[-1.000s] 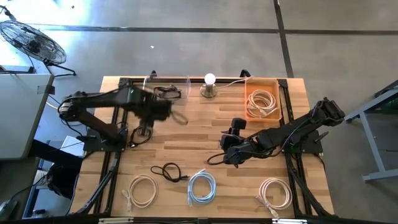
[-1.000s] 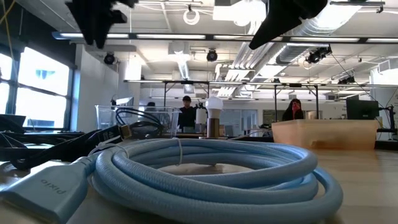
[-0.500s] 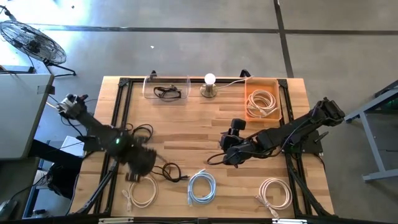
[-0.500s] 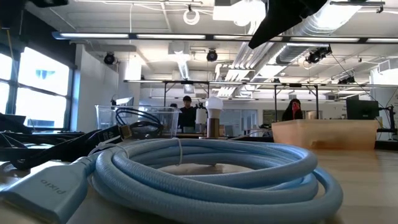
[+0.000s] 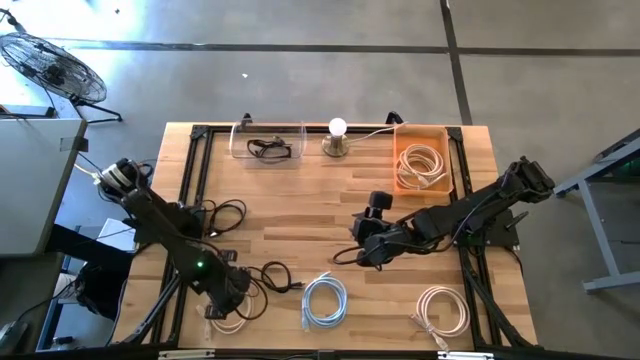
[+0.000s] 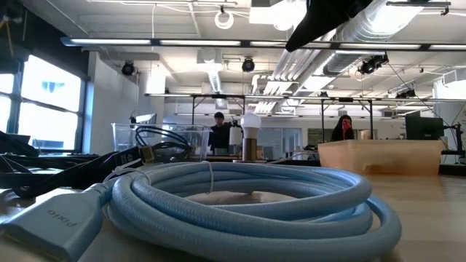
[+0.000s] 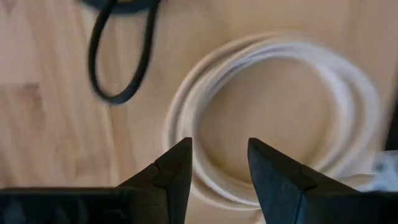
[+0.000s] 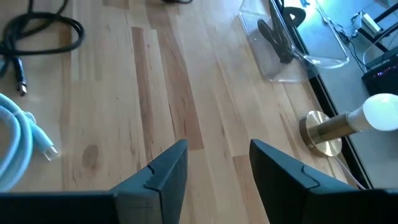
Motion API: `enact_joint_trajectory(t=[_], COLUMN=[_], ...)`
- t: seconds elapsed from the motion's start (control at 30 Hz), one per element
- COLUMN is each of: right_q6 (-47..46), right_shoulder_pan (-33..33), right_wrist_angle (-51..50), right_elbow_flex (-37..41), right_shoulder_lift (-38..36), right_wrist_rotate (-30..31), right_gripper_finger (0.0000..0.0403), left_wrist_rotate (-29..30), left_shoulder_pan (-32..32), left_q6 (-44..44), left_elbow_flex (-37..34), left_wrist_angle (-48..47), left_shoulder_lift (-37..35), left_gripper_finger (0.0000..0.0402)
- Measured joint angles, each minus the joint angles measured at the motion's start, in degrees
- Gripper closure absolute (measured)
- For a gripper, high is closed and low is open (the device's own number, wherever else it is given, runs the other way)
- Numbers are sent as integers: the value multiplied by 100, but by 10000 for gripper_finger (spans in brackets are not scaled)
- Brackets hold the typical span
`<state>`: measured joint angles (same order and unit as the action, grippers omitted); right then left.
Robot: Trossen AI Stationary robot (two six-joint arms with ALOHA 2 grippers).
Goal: Pick & Place USB Port
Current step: Put the white HDMI cable into the orange bin
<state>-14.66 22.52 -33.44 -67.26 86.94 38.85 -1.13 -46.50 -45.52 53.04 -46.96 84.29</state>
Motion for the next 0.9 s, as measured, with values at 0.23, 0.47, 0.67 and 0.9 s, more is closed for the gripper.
enact_joint_trajectory(t=[0.23,0.47,0.67,0.9], right_q6=[75,70,115,151], right_shoulder_pan=[0,2,62,271], right_wrist_angle=[33,62,119,170], right_elbow_flex=[0,0,0,-5], right_shoulder_lift=[0,0,0,0], right_wrist_rotate=[-4,-554,-1002,-984], right_gripper_finger=[238,238,238,238], left_wrist_rotate=[40,273,442,623], left_shoulder_pan=[-2,-1,0,-2], left_q6=[0,44,689,778], left_elbow_flex=[-68,-68,-251,-200], left_wrist_angle=[59,56,15,-188], left_shoulder_lift=[299,654,1024,1054], left_gripper_finger=[251,253,312,380])
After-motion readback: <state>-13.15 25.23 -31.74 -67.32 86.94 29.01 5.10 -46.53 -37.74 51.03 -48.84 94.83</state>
